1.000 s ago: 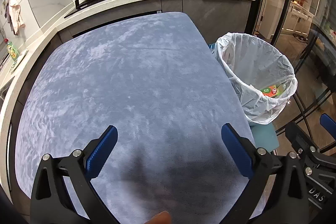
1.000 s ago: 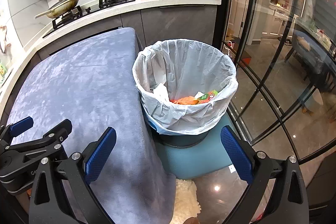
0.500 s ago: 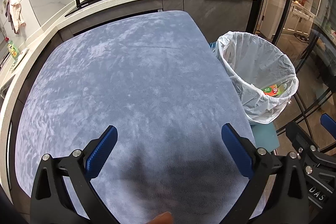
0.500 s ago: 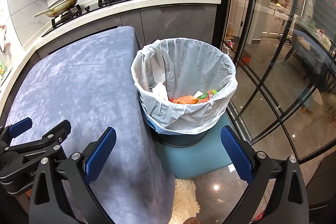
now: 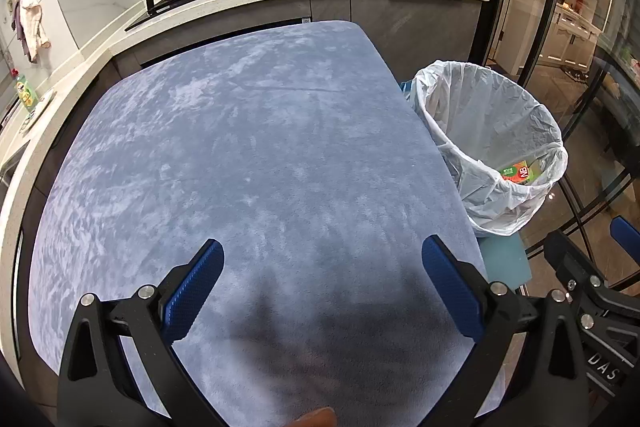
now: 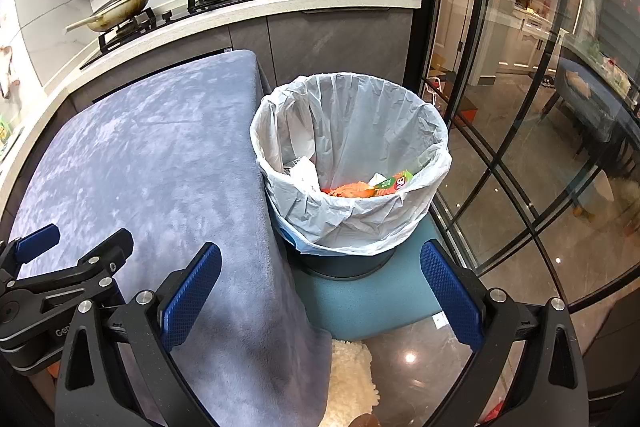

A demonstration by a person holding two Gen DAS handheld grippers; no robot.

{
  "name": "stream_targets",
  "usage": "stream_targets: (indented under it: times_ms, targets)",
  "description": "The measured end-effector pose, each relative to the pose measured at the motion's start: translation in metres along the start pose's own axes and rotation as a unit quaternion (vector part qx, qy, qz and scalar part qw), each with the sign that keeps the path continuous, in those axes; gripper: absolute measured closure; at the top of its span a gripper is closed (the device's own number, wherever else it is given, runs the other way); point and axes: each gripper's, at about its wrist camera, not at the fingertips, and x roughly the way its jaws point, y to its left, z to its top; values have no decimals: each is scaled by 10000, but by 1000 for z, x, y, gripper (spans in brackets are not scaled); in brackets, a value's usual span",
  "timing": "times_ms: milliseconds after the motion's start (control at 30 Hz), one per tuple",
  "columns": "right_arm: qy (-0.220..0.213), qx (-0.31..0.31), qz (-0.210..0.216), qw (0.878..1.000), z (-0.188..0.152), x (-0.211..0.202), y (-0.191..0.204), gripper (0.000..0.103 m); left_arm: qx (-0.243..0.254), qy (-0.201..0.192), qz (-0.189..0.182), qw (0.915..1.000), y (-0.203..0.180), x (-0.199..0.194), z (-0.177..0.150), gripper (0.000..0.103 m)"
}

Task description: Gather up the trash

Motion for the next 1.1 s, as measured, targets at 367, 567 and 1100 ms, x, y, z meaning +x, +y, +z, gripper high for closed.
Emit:
stream_targets:
  times_ms: [367, 567, 1100]
  targets:
    - [9, -8, -14, 10000, -1, 0, 0, 7, 32, 18, -40, 10000, 0, 0, -3, 8]
    - [0, -14, -9, 10000, -2, 1, 0, 7, 9, -13, 53, 10000, -2, -1, -4, 8]
    - [5, -27, -16, 10000, -5, 2, 2, 7, -32, 66, 28, 10000, 0, 2, -3, 8]
